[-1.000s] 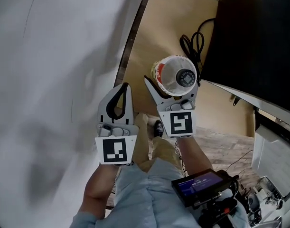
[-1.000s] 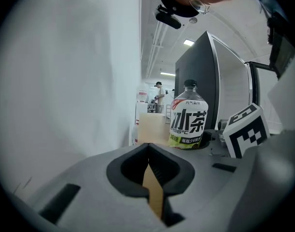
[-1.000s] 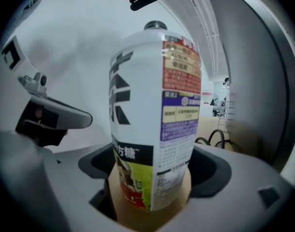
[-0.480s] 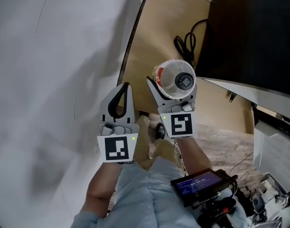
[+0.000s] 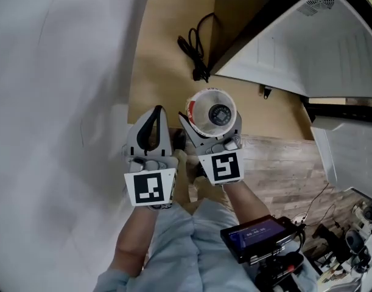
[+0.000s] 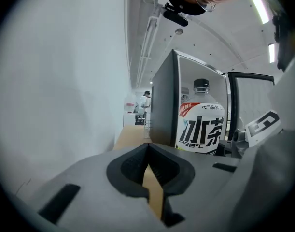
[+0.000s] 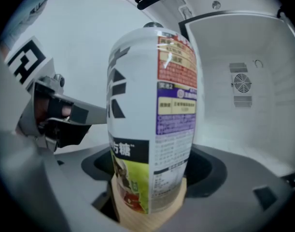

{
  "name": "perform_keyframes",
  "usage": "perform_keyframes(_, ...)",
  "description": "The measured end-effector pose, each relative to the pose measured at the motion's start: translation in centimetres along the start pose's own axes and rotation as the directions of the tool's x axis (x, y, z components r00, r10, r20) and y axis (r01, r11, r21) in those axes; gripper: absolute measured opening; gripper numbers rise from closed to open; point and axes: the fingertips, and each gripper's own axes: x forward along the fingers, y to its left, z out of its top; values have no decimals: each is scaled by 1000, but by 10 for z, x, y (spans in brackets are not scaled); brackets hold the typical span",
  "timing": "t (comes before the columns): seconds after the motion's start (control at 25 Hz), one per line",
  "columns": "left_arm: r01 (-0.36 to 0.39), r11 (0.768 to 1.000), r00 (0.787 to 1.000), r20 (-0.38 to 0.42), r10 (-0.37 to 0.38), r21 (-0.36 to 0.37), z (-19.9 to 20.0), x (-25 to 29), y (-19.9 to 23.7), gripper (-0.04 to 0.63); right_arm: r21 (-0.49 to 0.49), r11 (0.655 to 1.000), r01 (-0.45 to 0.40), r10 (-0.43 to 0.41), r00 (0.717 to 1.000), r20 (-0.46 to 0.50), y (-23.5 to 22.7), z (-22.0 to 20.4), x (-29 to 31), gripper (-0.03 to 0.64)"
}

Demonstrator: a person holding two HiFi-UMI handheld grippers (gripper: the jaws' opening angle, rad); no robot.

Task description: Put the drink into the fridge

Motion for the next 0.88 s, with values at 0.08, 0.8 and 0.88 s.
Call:
perform_keyframes(0.08,41,999,999,5,-42,6,2,-1,-29,9,7,999,45,-45,999,-2,-17,-3,-28,405)
perform_keyframes(0.8,383,917,921,30,-388,117,27,84,-182,9,42,927,373,-370,926,-68,-154,-29,-117,405)
perform_keyframes(0.88,365,922,927,41,-372,127,23,96,-183,9,43,933,356,-354,934,-54,-160,-31,-113,405)
